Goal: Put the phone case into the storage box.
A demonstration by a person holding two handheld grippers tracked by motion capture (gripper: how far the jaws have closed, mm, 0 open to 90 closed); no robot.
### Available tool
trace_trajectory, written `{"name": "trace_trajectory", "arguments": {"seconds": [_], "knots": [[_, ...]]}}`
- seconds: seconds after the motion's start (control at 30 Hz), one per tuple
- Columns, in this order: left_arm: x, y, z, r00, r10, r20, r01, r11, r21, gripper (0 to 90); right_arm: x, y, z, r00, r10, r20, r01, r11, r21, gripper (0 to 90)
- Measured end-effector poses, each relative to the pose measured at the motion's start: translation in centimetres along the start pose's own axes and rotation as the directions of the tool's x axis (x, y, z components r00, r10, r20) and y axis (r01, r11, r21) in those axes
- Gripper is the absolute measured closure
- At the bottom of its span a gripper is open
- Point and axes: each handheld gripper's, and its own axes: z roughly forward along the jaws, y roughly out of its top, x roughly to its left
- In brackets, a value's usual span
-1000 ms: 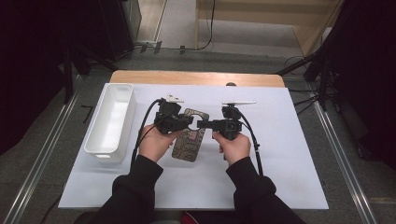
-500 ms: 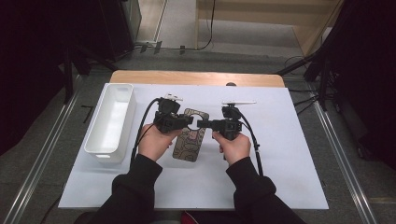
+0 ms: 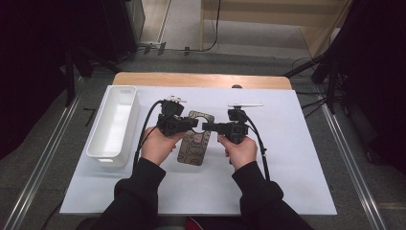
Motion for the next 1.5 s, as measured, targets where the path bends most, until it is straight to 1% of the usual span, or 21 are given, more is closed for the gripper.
{"name": "trace_trajectory", "arguments": {"seconds": [0.2,0.33,0.4,0.47,0.6,0.67,0.77,0.8,0.9,1.03,1.1,1.13,1.17,1.2,1.33,1.43,1.5], "knots": [[0.1,0.1,-0.2,1.0000,0.002,0.001,-0.002,1.0000,0.006,73.2,0.1,0.0,-0.1,0.9998,-0.021,-0.003,0.021,1.000,-0.011,64.1],[0.2,0.1,-0.2,0.9999,-0.002,0.012,0.002,1.0000,0.004,73.4,0.2,-0.1,-0.2,0.9995,-0.031,-0.002,0.031,0.999,-0.016,61.9],[0.2,0.1,-0.3,0.9999,0.001,0.013,-0.001,1.0000,0.004,73.4,0.2,-0.1,-0.3,0.9991,-0.041,-0.003,0.041,0.999,-0.020,59.2],[0.3,0.1,-0.3,0.9999,-0.003,0.017,0.003,1.0000,0.003,73.4,0.3,-0.1,-0.4,0.9990,-0.045,0.001,0.045,0.999,-0.019,57.7],[0.4,0.2,-0.4,0.9997,-0.009,0.021,0.009,1.0000,-0.001,73.5,0.4,-0.1,-0.6,0.9984,-0.056,-0.007,0.056,0.998,-0.021,52.0],[0.5,0.2,-0.6,0.9996,-0.008,0.028,0.008,1.0000,-0.001,73.5,0.5,-0.2,-0.7,0.9975,-0.071,-0.007,0.070,0.997,-0.022,49.3],[0.7,0.2,-0.9,0.9996,-0.011,0.027,0.011,0.9999,-0.011,73.4,0.7,-0.3,-1.0,0.9953,-0.096,0.000,0.096,0.995,-0.022,44.3],[0.7,0.3,-1.0,0.9995,-0.010,0.029,0.010,0.9999,-0.010,73.4,0.7,-0.3,-1.1,0.9947,-0.103,-0.007,0.102,0.995,-0.019,42.1],[0.9,0.3,-1.2,0.9993,-0.014,0.033,0.014,0.9998,-0.016,73.4,0.9,-0.4,-1.5,0.9922,-0.122,-0.026,0.121,0.992,-0.019,39.5],[1.0,0.5,-1.6,0.9993,-0.015,0.035,0.016,0.9995,-0.028,73.3,1.2,-0.6,-1.9,0.9846,-0.171,-0.034,0.171,0.985,-0.018,34.2],[1.1,0.5,-1.9,0.9990,-0.016,0.041,0.018,0.9992,-0.036,73.3,1.2,-0.7,-2.0,0.9786,-0.201,-0.042,0.201,0.980,-0.005,33.3],[1.2,0.6,-1.9,0.9989,-0.017,0.044,0.019,0.9992,-0.035,73.3,1.2,-0.7,-2.0,0.9762,-0.210,-0.052,0.210,0.978,-0.005,32.9],[1.2,0.6,-2.0,0.9990,-0.017,0.041,0.019,0.9991,-0.039,73.3,1.2,-0.8,-1.9,0.9719,-0.225,-0.070,0.225,0.974,-0.009,32.2],[1.3,0.6,-2.1,0.9990,-0.016,0.043,0.018,0.9991,-0.039,73.2,1.1,-0.9,-1.9,0.9705,-0.229,-0.074,0.230,0.973,-0.003,32.2],[1.4,0.5,-2.3,0.9990,-0.016,0.043,0.018,0.9989,-0.044,73.2,0.8,-1.5,-1.9,0.9576,-0.278,-0.077,0.279,0.960,0.008,32.0],[1.5,0.5,-2.4,0.9986,-0.014,0.052,0.016,0.9989,-0.045,73.2,0.5,-1.7,-2.1,0.9498,-0.292,-0.112,0.295,0.956,0.005,31.1],[1.7,0.5,-2.6,0.9983,-0.015,0.057,0.018,0.9988,-0.046,73.1,0.3,-1.8,-2.2,0.9447,-0.308,-0.112,0.310,0.951,0.000,31.1]]}}
